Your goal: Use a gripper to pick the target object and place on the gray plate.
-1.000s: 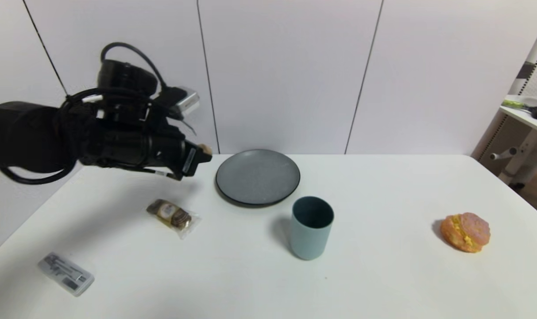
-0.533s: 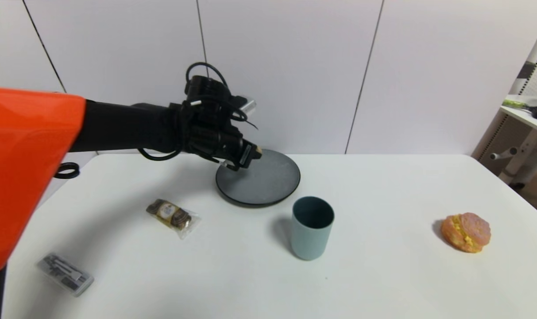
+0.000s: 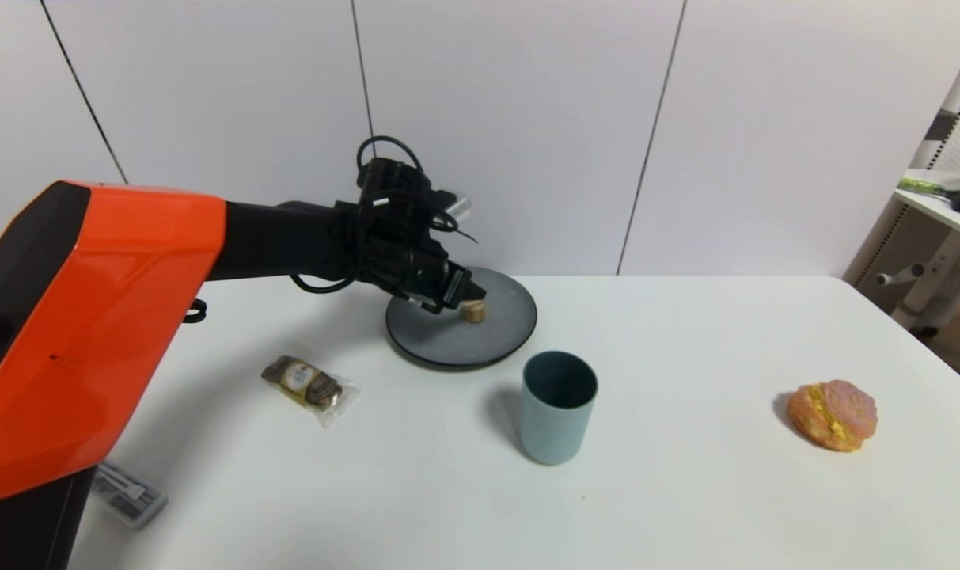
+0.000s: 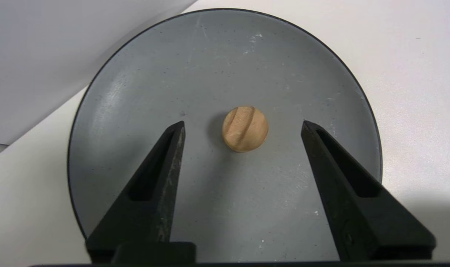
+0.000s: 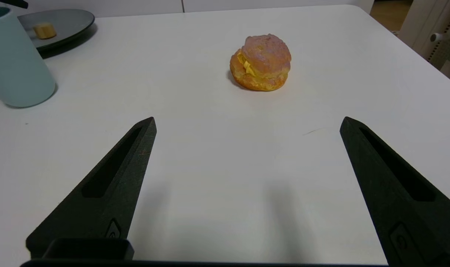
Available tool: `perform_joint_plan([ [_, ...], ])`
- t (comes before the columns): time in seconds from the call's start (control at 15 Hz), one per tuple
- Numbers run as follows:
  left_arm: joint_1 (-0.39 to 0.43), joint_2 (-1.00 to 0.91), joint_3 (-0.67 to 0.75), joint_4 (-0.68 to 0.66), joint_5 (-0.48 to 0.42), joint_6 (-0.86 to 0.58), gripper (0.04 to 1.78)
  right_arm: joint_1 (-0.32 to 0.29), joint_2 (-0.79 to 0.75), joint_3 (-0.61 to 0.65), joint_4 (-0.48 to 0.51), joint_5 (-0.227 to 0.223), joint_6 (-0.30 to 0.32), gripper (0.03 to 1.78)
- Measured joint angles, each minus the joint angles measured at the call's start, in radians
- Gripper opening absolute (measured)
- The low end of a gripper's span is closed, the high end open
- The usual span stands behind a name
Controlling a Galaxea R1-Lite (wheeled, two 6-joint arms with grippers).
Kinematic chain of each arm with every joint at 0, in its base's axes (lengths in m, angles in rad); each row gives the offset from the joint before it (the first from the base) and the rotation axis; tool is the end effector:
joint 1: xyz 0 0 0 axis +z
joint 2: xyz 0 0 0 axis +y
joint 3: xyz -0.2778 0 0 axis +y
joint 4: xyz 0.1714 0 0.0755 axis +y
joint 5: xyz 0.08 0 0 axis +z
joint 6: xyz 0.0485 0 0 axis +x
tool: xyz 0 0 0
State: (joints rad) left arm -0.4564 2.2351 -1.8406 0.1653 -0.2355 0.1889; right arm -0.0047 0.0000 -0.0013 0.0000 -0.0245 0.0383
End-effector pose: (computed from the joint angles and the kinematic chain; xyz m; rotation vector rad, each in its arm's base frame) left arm 0.4136 -0.2157 0.1550 0.2394 0.5026 -0.7257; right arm 0.0220 -0.0013 0.0759 0.0383 -0.0019 -0.0292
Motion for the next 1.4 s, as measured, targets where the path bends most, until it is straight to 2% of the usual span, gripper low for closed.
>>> perform_joint_plan([
  [0.2, 0.0, -0.04, 0.0, -0.001, 0.006, 0.002, 1.34, 0.0, 0.0, 0.0, 0.001, 0.0, 0.0, 1.71],
  [0.4, 0.029, -0.169, 0.031, 0.006, 0.048, 0.008, 1.45, 0.0, 0.0, 0.0, 0.001, 0.0, 0.0, 1.71],
  [0.53, 0.076, -0.288, 0.06, 0.012, 0.121, 0.011, 1.51, 0.0, 0.0, 0.0, 0.001, 0.0, 0.0, 1.71],
  [0.73, 0.19, -0.496, 0.161, 0.024, 0.216, 0.016, 1.57, 0.0, 0.0, 0.0, 0.0, 0.0, 0.0, 1.71],
  [1.0, 0.348, -0.814, 0.492, 0.025, 0.257, 0.018, 1.63, 0.0, 0.0, 0.0, 0.0, 0.0, 0.0, 1.71],
  [1.4, 0.427, -1.392, 1.093, 0.021, 0.268, 0.016, 1.67, 0.0, 0.0, 0.0, 0.0, 0.0, 0.0, 1.71],
])
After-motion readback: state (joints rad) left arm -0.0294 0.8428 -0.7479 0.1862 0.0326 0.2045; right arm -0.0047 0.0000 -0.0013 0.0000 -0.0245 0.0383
